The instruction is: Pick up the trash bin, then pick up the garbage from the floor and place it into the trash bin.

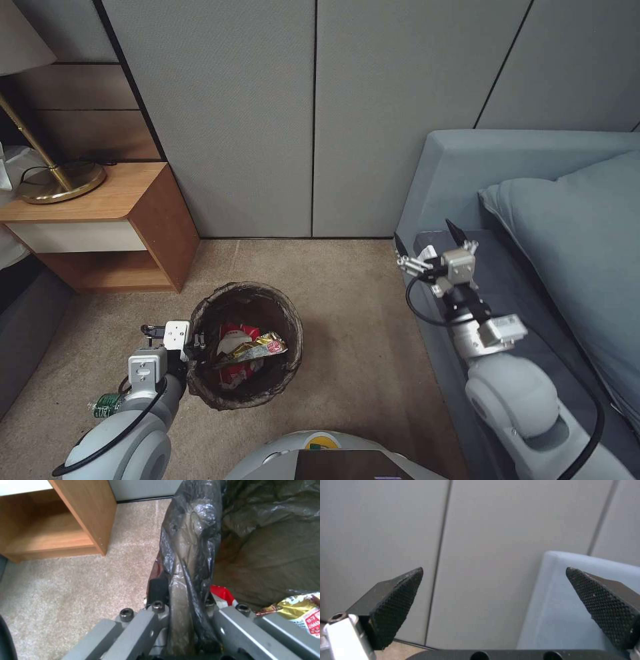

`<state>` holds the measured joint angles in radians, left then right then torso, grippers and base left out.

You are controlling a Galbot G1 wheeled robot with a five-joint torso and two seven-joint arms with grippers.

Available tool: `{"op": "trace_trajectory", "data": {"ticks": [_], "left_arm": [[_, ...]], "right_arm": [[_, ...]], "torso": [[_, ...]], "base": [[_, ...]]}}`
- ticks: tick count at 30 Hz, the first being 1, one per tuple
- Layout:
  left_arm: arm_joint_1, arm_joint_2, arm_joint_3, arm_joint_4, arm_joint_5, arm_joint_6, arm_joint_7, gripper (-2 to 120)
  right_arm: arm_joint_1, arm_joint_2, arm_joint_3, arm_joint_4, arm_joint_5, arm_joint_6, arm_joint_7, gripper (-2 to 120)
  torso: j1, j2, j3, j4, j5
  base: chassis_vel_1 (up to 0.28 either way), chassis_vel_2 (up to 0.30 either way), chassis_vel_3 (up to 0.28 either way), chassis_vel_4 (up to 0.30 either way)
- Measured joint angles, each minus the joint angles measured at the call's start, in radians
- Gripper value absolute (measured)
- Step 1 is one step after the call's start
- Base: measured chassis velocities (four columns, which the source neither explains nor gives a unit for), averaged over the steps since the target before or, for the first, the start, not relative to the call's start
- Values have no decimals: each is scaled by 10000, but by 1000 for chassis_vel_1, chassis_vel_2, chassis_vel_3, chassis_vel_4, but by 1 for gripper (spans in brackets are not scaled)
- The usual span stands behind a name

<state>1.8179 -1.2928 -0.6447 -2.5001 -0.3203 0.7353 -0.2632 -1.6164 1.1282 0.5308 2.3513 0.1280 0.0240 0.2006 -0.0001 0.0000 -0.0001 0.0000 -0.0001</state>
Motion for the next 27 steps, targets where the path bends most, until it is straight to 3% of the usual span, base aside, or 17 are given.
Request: {"op": "trace_trajectory", "data": {"ticks": [5, 13, 27], "left_arm": [[11, -41, 35, 0, 47, 0, 15, 3], [-18, -121, 20, 0, 452, -3, 208, 3], [-29, 0, -9, 0, 552, -4, 293, 3]], "right_arm": [[-732, 1232, -1, 155, -532, 304, -17, 100], [-1274, 2228, -287, 180, -1622, 748, -70, 100], [-1351, 2557, -351, 340, -1743, 776, -68, 100]], "torso": [[0, 0, 0, 0, -1], [0, 0, 0, 1, -1], [0, 0, 0, 0, 0]], "base": [[0, 0, 0, 0], [0, 0, 0, 0], [0, 0, 0, 0]]}}
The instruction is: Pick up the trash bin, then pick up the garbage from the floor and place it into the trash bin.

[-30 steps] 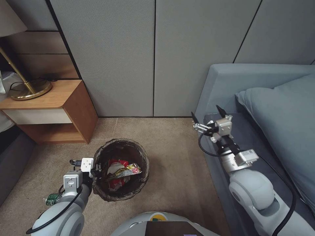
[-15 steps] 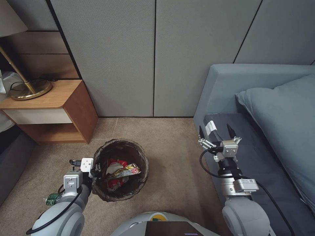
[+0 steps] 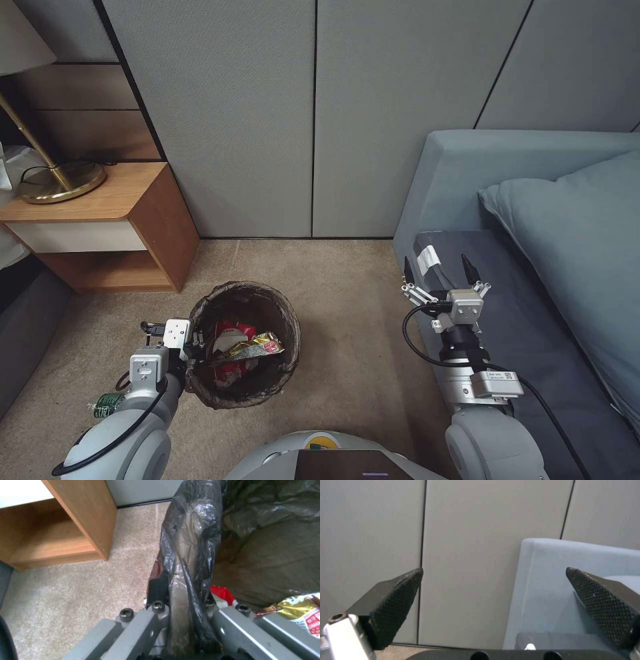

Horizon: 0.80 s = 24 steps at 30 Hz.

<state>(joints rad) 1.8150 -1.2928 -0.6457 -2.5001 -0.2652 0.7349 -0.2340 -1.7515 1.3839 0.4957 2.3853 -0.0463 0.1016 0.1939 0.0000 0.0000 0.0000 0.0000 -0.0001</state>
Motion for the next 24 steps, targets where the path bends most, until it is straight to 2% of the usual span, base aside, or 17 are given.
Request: {"op": "trace_trajectory", "data": {"ticks": [24], "left_arm": [[22, -183, -1, 0, -40, 4, 5, 3]], "right_arm": [[79, -53, -134, -18, -102, 13, 38, 100]], "torso": [[0, 0, 0, 1, 1]], "base": [[0, 0, 0, 0]]}}
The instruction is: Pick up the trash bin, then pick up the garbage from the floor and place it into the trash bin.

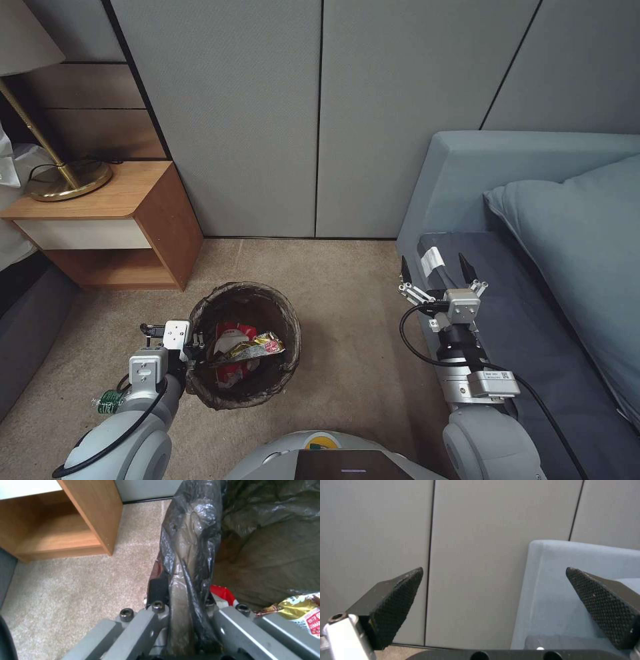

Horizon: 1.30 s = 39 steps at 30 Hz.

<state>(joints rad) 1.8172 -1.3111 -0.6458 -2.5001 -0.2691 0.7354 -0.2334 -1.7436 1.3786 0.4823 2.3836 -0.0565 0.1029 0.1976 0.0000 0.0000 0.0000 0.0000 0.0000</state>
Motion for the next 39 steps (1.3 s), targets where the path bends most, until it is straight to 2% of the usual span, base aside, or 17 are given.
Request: {"op": "trace_trajectory", "data": {"ticks": [20, 39], "left_arm": [[43, -110, -45, 0, 58, 0, -14, 3], [63, -142, -67, 0, 91, 0, -13, 3]], "right_arm": [[-32, -68, -60, 35, -42, 58, 14, 100], [11, -160, -150, -89, -19, 53, 22, 100]], "torso": [[0, 0, 0, -1, 0], [0, 0, 0, 0, 0]], "base": [[0, 0, 0, 0], [51, 52, 48, 45]]}}
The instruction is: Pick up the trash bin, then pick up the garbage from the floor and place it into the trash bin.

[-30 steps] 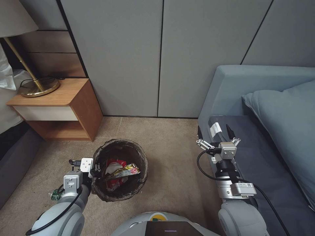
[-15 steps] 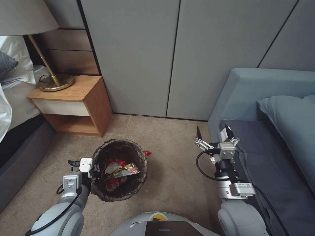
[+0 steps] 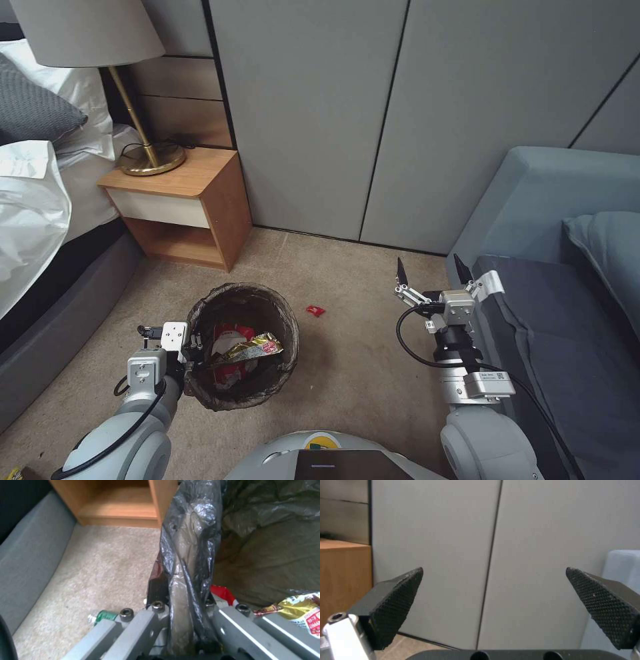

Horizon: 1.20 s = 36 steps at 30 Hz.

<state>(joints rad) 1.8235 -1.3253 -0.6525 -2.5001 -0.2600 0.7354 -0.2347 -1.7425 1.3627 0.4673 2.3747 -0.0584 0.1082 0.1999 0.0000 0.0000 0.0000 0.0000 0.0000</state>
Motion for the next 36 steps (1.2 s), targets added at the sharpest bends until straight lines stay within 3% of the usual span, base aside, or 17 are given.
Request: {"op": "trace_trajectory", "data": {"ticks": [36], "left_arm": [[31, -74, -6, 0, 56, -101, -12, 3]], "right_arm": [[10, 73, -100, -70, 169, -223, 459, 100]], "torso": [[0, 0, 0, 0, 0]], "base": [[18, 18, 18, 20]]}}
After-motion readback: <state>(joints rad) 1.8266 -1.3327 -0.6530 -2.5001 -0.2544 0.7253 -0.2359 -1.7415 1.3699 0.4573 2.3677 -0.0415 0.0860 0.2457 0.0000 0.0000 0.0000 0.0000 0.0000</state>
